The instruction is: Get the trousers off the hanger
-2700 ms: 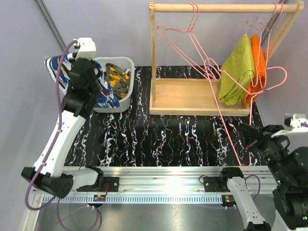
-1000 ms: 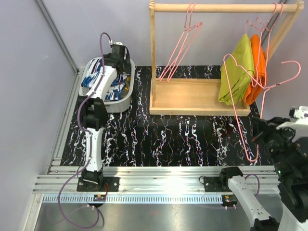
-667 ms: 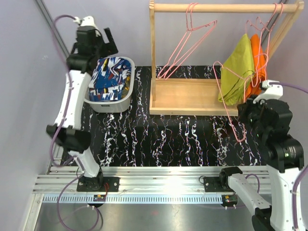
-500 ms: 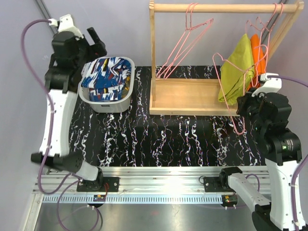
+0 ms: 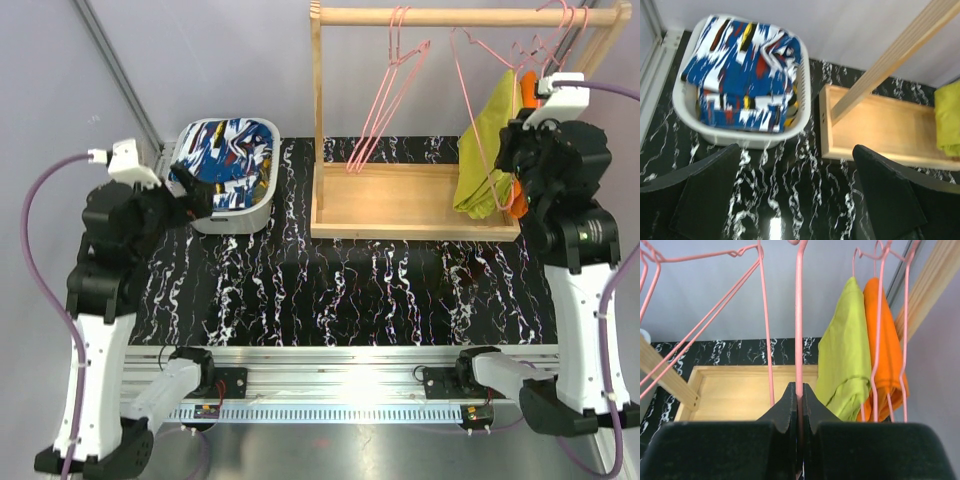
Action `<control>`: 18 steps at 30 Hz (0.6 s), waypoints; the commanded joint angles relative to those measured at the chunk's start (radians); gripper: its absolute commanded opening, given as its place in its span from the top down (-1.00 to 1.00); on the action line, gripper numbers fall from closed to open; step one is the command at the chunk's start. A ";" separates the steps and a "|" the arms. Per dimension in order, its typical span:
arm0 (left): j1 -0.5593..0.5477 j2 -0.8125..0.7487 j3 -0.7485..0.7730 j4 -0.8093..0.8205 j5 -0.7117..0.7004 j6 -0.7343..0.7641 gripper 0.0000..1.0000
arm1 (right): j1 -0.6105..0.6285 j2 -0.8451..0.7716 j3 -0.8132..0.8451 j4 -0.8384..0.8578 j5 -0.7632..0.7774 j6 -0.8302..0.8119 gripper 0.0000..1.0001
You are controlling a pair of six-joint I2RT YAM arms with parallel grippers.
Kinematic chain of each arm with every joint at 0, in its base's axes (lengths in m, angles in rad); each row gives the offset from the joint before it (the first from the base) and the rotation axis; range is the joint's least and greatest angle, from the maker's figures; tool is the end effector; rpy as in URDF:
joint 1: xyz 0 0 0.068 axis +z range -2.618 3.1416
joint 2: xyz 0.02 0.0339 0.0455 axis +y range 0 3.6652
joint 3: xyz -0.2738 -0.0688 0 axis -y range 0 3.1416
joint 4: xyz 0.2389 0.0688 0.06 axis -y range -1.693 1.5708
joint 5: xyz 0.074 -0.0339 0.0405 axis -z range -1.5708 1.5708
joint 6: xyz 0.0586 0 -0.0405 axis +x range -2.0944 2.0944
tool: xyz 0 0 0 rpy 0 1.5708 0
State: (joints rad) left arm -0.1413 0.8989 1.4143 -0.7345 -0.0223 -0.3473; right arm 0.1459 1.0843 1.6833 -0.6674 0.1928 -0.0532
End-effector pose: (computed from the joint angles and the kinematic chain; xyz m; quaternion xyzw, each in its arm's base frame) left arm 0.1559 -0.0209 0.4689 -0.0871 0.7753 -0.1429 0.6090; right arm 0.1863 0.0160 0.5308 -0.0069 0.7304 -0.0388 0.6819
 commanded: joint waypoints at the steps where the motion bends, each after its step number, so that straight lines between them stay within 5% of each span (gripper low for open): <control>1: 0.000 -0.129 -0.076 0.000 -0.053 0.059 -0.98 | 0.006 0.078 0.085 0.098 0.039 -0.065 1.00; 6: 0.000 -0.225 -0.092 -0.060 -0.051 0.143 -0.98 | 0.006 0.190 0.173 0.112 0.053 -0.054 1.00; 13: 0.000 -0.385 -0.308 0.040 -0.018 0.114 -0.98 | 0.075 0.313 0.280 0.129 0.020 -0.026 1.00; 18: -0.001 -0.367 -0.339 0.011 -0.021 0.102 -0.98 | 0.155 0.434 0.337 0.078 0.173 -0.105 1.00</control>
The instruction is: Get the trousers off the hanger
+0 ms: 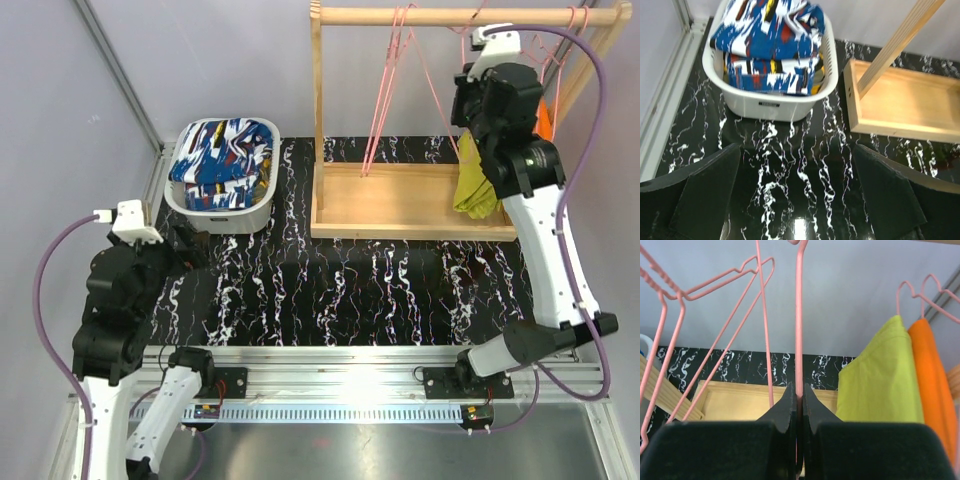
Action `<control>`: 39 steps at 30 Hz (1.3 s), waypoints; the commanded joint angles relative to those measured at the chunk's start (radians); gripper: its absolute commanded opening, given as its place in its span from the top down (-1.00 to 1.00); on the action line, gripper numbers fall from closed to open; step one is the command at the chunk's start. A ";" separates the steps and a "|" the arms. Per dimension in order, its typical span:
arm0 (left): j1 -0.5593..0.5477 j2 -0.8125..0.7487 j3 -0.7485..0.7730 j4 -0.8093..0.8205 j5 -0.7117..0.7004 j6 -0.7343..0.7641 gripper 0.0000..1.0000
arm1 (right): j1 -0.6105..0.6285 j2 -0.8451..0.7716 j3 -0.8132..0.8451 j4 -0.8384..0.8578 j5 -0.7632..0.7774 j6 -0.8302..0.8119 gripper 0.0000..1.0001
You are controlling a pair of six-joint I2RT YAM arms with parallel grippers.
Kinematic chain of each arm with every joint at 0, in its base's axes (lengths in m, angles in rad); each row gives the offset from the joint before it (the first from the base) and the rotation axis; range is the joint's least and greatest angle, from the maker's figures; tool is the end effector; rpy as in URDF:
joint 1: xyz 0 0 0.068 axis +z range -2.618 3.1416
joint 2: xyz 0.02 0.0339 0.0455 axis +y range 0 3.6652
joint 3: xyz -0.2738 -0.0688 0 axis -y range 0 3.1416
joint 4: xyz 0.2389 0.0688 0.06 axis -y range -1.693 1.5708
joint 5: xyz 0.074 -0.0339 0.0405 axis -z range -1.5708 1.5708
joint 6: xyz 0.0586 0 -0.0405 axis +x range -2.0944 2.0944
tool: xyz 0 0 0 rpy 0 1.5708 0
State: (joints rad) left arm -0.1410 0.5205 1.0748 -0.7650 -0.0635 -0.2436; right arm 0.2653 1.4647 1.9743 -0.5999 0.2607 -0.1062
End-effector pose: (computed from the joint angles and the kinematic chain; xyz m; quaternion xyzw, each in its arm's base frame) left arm 0.0833 -0.0081 0.3987 -0.0598 0.7751 -0.0959 0.6216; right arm 0.2938 0.0642 0.5429 -0.0490 0.7356 -0.0425 0.6743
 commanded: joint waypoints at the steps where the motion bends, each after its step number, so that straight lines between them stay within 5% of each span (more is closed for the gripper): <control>1: 0.000 0.010 0.002 0.035 0.036 -0.006 -0.98 | 0.063 0.065 0.044 0.011 0.130 -0.062 1.00; 9: -0.002 -0.030 -0.064 0.059 0.036 -0.013 -0.98 | 0.158 0.082 -0.063 0.064 0.311 -0.107 1.00; 22: -0.002 -0.082 -0.257 0.151 -0.019 -0.048 -0.98 | 0.184 -0.053 -0.264 0.110 0.201 0.005 0.89; 31: -0.002 -0.068 -0.179 0.075 -0.054 -0.040 -0.98 | 0.183 -0.222 -0.360 0.014 0.245 0.069 -0.10; 37: -0.002 -0.016 -0.049 -0.077 -0.166 -0.010 -0.98 | 0.183 -0.432 -0.425 -0.130 0.147 0.195 -0.88; 39: -0.002 -0.013 -0.007 -0.121 -0.193 -0.006 -0.98 | 0.184 -0.513 -0.431 -0.178 0.082 0.244 -0.99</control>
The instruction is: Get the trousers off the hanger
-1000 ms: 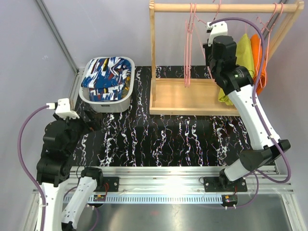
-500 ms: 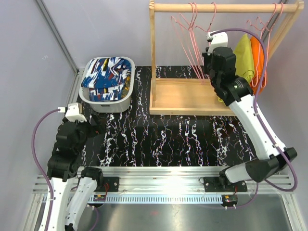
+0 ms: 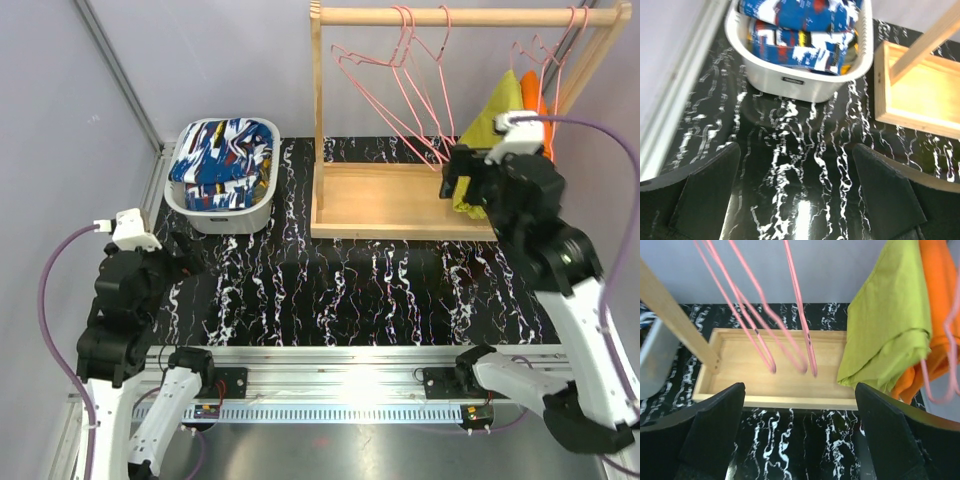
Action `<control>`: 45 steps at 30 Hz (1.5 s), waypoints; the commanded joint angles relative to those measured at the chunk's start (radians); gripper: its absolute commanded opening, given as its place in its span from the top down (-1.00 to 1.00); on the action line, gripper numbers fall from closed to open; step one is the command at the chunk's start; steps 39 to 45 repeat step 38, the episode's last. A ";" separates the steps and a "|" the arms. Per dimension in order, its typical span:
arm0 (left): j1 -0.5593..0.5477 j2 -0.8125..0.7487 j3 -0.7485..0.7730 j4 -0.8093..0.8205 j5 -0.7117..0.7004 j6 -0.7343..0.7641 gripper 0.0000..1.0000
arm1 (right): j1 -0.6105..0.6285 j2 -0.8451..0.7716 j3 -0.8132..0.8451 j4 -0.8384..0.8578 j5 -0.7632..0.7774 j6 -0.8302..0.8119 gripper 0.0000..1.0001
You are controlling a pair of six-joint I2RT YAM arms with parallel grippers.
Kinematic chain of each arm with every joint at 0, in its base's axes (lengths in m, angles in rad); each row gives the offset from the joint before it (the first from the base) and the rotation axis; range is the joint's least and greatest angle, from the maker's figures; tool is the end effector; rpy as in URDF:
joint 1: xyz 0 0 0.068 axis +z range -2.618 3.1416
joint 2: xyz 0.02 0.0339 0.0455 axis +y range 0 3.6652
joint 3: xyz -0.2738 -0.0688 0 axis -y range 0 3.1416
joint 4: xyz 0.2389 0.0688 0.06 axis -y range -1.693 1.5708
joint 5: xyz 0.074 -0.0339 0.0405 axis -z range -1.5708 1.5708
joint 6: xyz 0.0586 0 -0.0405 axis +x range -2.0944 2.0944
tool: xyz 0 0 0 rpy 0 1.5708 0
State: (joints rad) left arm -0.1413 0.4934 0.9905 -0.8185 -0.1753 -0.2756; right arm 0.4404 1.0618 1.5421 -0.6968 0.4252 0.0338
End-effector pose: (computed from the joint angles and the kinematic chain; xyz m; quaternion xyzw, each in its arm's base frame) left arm 0.0858 -0.0019 0.3682 -0.1053 0.8028 -0.0511 0.5847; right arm 0.1868 0.0613 0.4888 -0.0243 0.7728 -0.0160 0.6340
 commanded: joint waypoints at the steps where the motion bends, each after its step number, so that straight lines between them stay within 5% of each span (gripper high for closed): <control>1: -0.006 0.010 0.085 -0.076 -0.081 0.035 -0.98 | 0.009 -0.137 0.003 -0.140 -0.098 0.119 -0.99; 8: -0.035 -0.029 0.100 -0.122 -0.078 0.082 -0.98 | 0.008 -0.275 0.093 -0.472 -0.040 0.236 -0.99; 16: -0.037 -0.105 0.079 -0.142 0.095 0.125 -0.98 | 0.009 -0.379 0.104 -0.705 0.032 0.238 -0.99; 23: -0.037 -0.213 0.039 -0.134 0.100 0.131 -0.98 | 0.008 -0.460 0.033 -0.675 0.037 0.207 -0.99; 45: -0.038 -0.223 0.031 -0.125 0.077 0.128 -0.98 | 0.008 -0.494 -0.017 -0.601 0.024 0.202 -0.99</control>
